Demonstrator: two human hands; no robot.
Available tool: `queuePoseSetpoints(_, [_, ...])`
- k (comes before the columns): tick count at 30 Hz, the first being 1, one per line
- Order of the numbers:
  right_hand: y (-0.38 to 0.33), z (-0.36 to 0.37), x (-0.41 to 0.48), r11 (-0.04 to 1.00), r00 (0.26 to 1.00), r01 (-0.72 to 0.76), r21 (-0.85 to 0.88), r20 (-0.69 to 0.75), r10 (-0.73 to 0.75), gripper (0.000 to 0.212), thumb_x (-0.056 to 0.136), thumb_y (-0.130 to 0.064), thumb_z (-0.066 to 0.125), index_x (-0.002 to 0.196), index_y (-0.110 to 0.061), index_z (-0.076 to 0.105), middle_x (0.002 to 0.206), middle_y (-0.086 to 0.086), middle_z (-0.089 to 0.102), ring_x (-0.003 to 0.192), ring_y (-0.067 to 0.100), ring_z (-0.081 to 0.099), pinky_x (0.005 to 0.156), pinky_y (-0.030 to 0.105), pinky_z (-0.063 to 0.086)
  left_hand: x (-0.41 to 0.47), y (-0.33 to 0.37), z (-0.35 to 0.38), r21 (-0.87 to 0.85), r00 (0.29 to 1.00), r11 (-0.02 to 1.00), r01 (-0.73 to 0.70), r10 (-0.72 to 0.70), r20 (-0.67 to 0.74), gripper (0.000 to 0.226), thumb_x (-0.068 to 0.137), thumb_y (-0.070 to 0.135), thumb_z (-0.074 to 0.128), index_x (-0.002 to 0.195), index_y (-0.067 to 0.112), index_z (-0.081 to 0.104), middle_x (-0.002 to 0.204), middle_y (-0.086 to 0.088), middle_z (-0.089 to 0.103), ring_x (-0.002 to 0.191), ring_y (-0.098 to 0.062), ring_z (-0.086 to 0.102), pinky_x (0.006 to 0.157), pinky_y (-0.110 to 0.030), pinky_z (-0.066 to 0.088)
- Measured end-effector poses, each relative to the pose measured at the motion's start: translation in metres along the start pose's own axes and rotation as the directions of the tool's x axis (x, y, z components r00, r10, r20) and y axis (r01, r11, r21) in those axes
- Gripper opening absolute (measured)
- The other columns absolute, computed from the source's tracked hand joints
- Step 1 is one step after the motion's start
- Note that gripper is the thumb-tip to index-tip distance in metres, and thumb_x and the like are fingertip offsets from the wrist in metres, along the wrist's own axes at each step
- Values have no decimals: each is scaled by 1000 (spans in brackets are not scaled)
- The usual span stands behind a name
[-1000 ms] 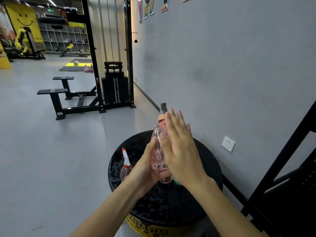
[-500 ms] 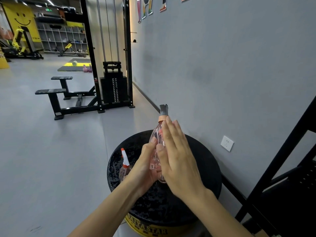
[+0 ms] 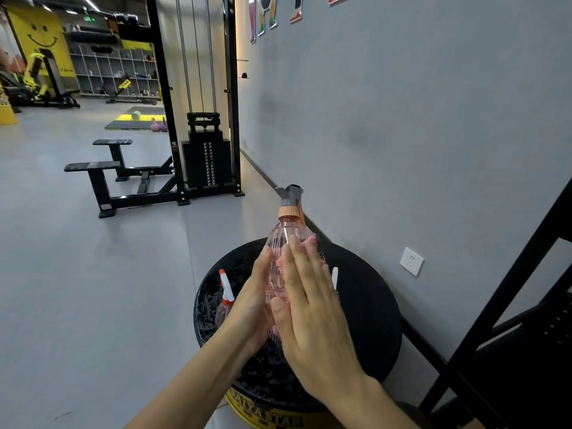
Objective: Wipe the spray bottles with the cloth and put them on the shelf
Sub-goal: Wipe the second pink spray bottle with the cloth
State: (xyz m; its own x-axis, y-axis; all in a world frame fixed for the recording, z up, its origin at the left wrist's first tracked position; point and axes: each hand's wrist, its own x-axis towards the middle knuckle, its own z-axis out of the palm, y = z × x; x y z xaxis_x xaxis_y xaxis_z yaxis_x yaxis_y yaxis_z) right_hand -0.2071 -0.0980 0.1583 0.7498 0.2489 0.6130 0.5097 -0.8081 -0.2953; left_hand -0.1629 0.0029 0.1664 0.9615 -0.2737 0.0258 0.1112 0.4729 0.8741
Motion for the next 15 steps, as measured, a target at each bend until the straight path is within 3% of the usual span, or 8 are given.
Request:
queuePoseSetpoints(3, [4,-5,19,999,1000,-27,25,-9,28,56,103,-37,14,155,-18,4,163,-7,-5,148,7,-11,122,35,0,-2,-3,2,-25,1000,1000,1,0,28,49,95,50,38,132,26,57,127,-5,66,117,-18,63,84,-29,56])
queuePoseSetpoints(7, [17,-16,51,979,992,-123,165,18,122,63,98,-50,7,155,-23,10,162,-12,2,146,-3,-11,123,34,5,-5,-8,6,-40,998,999,13,-10,65,37,97,51,35,104,46,71,117,7,71,104,-19,69,85,-47,57])
queuePoseSetpoints(11, [14,-16,48,984,995,-97,146,30,93,61,100,-49,10,155,-23,9,162,-13,1,145,-4,-13,123,31,5,-2,-10,5,-79,1000,997,6,-4,26,40,96,51,37,108,35,73,112,-1,73,96,-19,71,68,-37,60])
queuePoseSetpoints(15, [5,-9,21,991,999,-45,126,11,44,56,104,-39,17,155,-23,2,162,-12,-5,147,3,-12,122,34,3,0,-7,-1,-95,1000,995,-26,25,-12,47,95,48,39,124,21,64,115,-10,71,104,-21,69,76,-29,59])
